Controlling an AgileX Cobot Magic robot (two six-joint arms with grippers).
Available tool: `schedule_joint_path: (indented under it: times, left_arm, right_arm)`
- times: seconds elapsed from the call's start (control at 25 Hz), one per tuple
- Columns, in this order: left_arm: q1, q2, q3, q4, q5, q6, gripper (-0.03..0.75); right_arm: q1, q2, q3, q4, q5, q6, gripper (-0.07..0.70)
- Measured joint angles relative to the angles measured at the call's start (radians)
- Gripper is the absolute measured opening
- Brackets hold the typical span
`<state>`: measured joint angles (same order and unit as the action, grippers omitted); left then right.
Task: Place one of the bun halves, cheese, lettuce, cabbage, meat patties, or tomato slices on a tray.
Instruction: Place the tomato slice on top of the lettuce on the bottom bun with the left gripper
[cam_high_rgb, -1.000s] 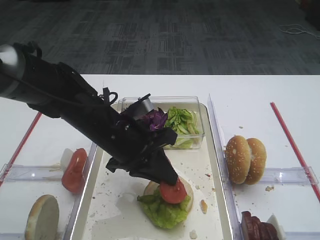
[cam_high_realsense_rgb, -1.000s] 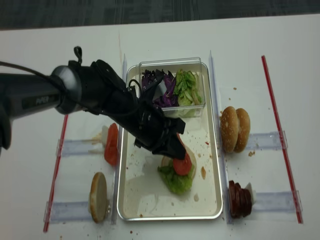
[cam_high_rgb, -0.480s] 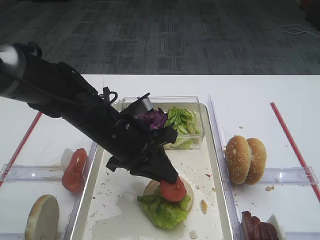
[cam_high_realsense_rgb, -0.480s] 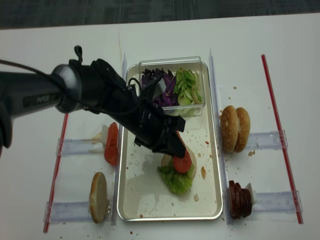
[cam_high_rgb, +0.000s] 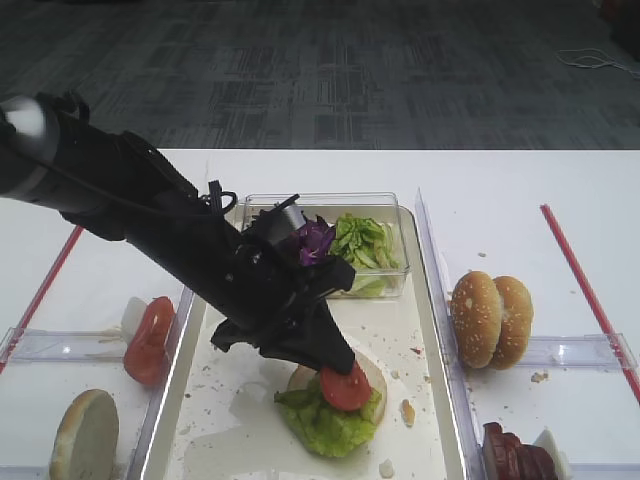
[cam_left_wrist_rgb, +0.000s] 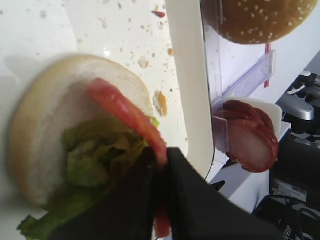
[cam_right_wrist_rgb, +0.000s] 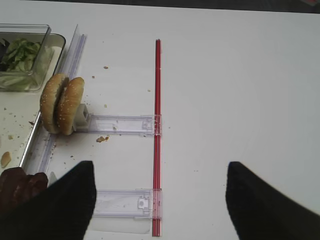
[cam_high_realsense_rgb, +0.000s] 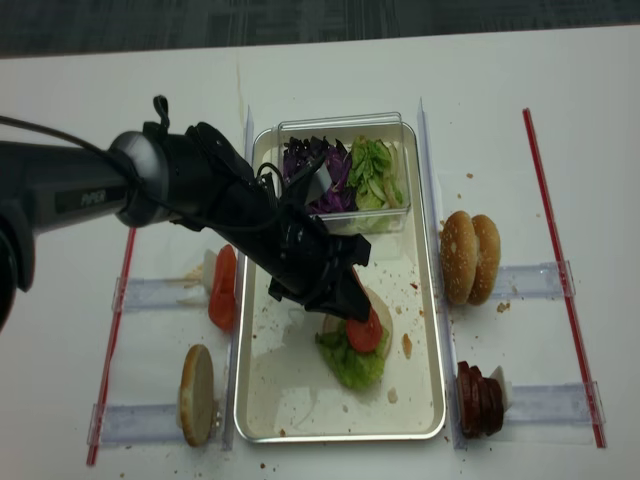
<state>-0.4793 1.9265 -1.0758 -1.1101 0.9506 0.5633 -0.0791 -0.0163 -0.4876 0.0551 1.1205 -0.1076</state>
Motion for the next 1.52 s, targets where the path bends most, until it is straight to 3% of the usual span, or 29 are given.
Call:
schedule_joint_path:
  times: [0.28,0.76,1.52]
  left_arm:
    - [0.000,0.000,0.000,0.000,0.000,-0.016,0.130]
    - [0.000,0.000,0.000,0.057,0.003,-0.066,0.372]
    - [0.027,0.000,-0.002,0.140,0.027,-0.096,0.389]
  right_arm:
    - [0.000,0.000,0.000,0.000,0.000,0.000,0.573]
    - [0.000,0.000,0.000,0.000,0.000,0.000,0.573]
    - [0.000,0.000,0.000,0.000,0.000,0.004,0.573]
